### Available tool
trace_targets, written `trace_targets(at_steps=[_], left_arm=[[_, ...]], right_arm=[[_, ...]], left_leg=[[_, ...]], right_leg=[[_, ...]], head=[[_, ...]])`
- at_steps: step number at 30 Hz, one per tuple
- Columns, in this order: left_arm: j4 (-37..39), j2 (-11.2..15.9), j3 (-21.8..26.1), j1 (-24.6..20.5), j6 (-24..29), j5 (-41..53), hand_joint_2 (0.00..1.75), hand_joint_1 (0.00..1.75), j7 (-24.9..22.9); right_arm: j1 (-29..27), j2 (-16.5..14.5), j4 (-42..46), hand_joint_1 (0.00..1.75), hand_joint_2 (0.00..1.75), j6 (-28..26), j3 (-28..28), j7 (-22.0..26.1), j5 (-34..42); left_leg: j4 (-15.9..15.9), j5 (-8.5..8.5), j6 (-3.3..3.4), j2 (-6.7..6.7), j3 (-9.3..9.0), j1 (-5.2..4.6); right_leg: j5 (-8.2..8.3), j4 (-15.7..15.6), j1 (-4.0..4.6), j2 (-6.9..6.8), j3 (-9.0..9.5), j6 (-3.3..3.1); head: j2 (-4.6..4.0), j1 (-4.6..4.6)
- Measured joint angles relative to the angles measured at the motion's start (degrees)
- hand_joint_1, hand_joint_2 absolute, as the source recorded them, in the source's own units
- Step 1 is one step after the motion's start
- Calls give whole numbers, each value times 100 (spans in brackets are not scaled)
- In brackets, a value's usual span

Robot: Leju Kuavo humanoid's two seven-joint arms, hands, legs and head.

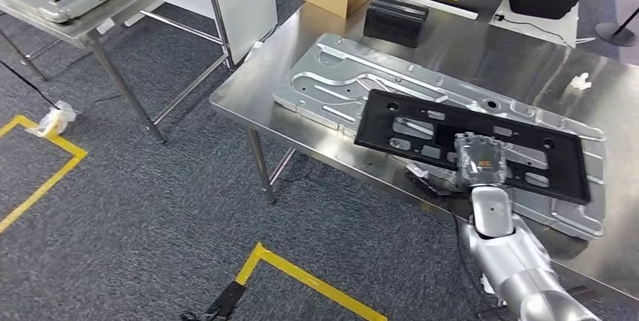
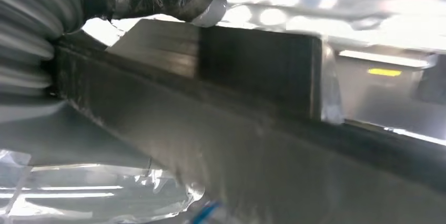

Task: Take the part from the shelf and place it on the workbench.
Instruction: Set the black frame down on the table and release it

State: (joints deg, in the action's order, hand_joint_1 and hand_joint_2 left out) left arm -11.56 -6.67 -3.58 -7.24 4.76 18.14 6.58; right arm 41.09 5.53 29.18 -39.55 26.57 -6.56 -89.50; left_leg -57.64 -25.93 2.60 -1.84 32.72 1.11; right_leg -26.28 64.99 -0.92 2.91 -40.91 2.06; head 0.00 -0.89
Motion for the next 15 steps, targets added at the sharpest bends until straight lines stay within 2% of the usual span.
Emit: trace_targets(at_steps=[1,2,3,4,5,7,8,9,11,13,15], left_arm=[[0,-2,1,11,-1,-1,175,0,1],[0,-2,2,26,-1,-2,175,0,-1],[0,-2,2,40,-1,-3,175,0,-2],[0,-3,2,48,0,-4,175,0,-2],[0,-3,2,50,0,-4,175,0,-2],[0,-4,3,40,-1,1,175,0,-1],[0,-4,6,33,-2,5,175,0,-1],[0,-5,12,25,-4,11,175,0,-3],[0,-6,35,21,-13,14,175,0,-14],[0,-7,66,27,-31,6,175,0,-39],[0,-7,90,29,-48,-4,175,0,-60]], right_arm=[[14,-4,-5,169,175,1,0,1,-1],[14,-9,-11,169,175,2,-1,1,-4],[7,-14,-19,169,175,2,-1,0,-7],[-2,-15,-28,169,175,1,-1,-2,-9],[-6,-16,-34,169,175,-2,-2,-8,-11],[-3,-20,-38,169,175,-13,-1,-65,-13],[-4,-21,-37,169,175,-19,0,-113,-14],[-14,-20,-37,169,175,-22,6,-168,-15],[-49,-17,-37,169,175,-25,31,-249,-15],[-77,-14,-37,169,175,-25,65,-282,-16],[-89,-13,-37,169,175,-25,86,-290,-22]], left_leg=[[6,-3,11,85,-7,-6],[4,-12,9,172,-9,-10],[-2,-24,4,259,-12,-9],[-10,-38,-5,343,-16,-8],[-21,-57,-20,405,-24,-7],[-48,-108,-77,506,-42,-15],[-59,-131,-111,536,-49,-24],[-64,-146,-141,567,-55,-39],[-72,-163,-123,585,-71,-58],[-59,-165,-72,583,-86,-58],[-27,-154,-68,583,-99,-52]], right_leg=[[-165,354,-7,-152,-169,21],[-281,674,-20,-224,-325,40],[-307,849,-35,-259,-413,54],[-237,829,-48,-281,-400,64],[-82,586,-56,-305,-270,69],[205,-161,-41,-382,139,51],[273,-430,-22,-403,288,20],[282,-568,-2,-411,366,-14],[273,-592,3,-395,383,-67],[269,-596,-2,-393,388,-82],[258,-593,12,-390,388,-108]], head=[[0,-17],[0,-16],[0,-17],[0,-17],[0,-17],[0,-17],[0,-15],[0,-12],[0,-7],[0,-6],[0,-5]])
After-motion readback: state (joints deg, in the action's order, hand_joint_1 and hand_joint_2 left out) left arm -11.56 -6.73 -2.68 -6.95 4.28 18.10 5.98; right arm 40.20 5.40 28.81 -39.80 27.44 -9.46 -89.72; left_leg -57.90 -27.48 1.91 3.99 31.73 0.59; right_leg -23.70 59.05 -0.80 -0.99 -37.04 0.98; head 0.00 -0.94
